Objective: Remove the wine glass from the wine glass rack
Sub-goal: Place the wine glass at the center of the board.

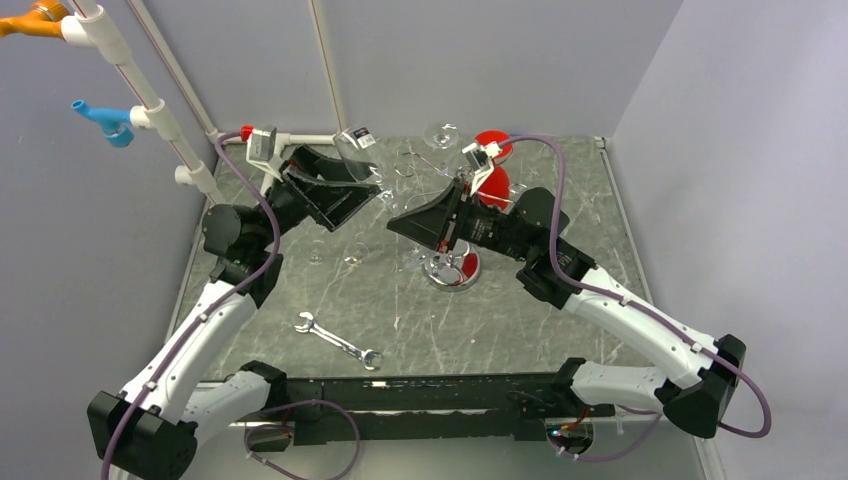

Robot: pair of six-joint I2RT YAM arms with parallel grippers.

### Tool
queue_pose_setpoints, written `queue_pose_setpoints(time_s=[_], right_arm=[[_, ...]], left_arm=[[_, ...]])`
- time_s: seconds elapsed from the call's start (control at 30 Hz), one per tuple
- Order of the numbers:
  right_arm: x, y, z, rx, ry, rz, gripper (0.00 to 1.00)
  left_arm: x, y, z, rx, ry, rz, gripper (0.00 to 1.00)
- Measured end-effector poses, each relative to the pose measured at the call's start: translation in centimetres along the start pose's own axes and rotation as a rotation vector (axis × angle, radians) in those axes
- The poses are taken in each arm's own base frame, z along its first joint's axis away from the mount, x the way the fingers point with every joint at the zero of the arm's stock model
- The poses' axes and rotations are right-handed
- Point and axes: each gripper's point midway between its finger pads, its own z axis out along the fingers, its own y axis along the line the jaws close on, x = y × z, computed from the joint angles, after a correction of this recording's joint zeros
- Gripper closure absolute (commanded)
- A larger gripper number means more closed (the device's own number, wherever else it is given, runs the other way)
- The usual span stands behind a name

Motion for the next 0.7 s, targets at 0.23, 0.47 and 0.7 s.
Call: queue_pose_setpoints(time_s=[0.23,0.47,0.7], right_arm=[[0.4,0.1,0.2,-0.013,0.013,0.001,1.00],[0.7,0.5,0.3,-0.029,0.026,-0.002,1.00],[1.1,0.3,0.4,-0.033,0.039,-0.016,1.00]], left_arm=[[-0.4,-0.1,0.4,0.027,-0.027,-0.023,0.15],[-0.3,-0.1,0.6,0.038,-0.028,-0.035,0.35],[-0.2,-0.3,0.6,0.042,-0.026,-0.050,0.73]])
